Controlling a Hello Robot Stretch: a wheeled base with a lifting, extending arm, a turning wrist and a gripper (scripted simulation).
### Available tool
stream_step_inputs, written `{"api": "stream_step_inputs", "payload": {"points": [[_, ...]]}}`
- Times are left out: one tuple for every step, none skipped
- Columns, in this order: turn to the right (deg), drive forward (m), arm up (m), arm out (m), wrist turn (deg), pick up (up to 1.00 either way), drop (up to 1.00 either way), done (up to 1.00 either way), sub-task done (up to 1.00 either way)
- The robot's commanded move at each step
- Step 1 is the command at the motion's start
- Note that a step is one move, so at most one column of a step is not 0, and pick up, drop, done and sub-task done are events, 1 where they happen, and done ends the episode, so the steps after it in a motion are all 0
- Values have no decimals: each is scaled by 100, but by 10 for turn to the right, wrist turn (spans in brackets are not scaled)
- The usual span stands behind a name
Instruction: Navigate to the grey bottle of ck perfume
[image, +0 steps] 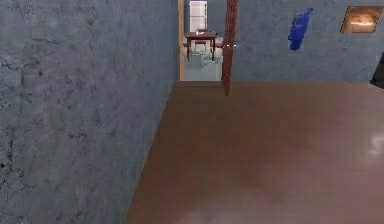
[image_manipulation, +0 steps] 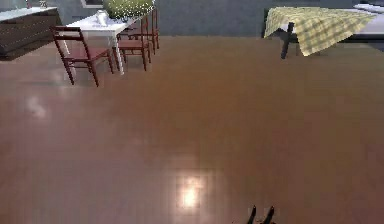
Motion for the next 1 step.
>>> {"api": "stream_step_inputs", "payload": {"points": [[0, 100, 0, 0, 0, 0, 0, 0, 0]]}}
